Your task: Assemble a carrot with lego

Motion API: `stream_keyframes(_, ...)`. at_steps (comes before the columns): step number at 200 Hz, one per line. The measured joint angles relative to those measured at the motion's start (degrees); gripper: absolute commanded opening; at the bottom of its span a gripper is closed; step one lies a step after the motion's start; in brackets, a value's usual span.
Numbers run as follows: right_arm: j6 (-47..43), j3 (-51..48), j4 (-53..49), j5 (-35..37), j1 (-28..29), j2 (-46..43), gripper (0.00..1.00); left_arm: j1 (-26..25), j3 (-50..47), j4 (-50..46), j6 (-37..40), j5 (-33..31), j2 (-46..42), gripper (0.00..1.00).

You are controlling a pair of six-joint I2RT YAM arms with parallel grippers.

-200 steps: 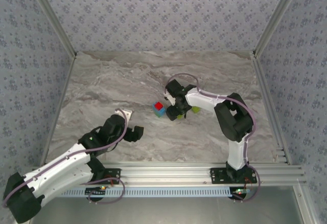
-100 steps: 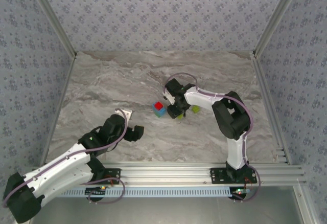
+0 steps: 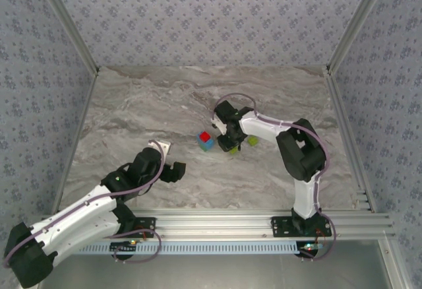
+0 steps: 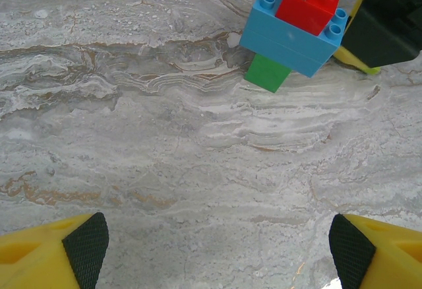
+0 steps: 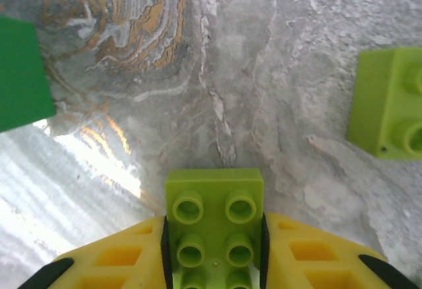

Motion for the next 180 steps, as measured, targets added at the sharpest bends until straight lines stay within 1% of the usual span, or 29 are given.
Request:
stream_keyframes(29, 0.59, 3.52, -4.24, 0.07, 0.02, -3.3, 0.36, 0.0, 0.0, 0.0, 0.0, 0.0, 0.0, 0.89)
stream_keyframes(58, 1.03, 11.13, -8.22, 0.22, 0.61, -5.44, 0.35, 0.0, 0.0, 0.0, 0.0, 0.0, 0.0, 0.89)
stream_keyframes(89, 1.46, 19.39, -12.26, 0.07, 2.23, -5.31, 0.35, 0.0, 0.0, 0.0, 0.0, 0.0, -0.07, 0.89)
stream_keyframes(108, 1.51, 24.48, -14.67, -0.44, 3.52, -3.65, 0.36, 0.0, 0.0, 0.0, 0.0, 0.0, -0.07, 0.89)
stream_keyframes(135, 1.49, 30.27, -17.11, -0.5, 5.9, 1.01, 0.36, 0.0, 0.0, 0.02, 0.0, 0.0, -0.07, 0.89)
stream_keyframes(159, 1.49, 33.16, -19.1, -0.52, 7.72, 5.09, 0.35, 0.0, 0.0, 0.0, 0.0, 0.0, -0.11, 0.89)
stream_keyframes(180, 1.49, 33.88, -20.17, -0.87, 8.74, 6.88, 0.35, 0.0, 0.0, 0.0, -0.02, 0.0, -0.17, 0.89)
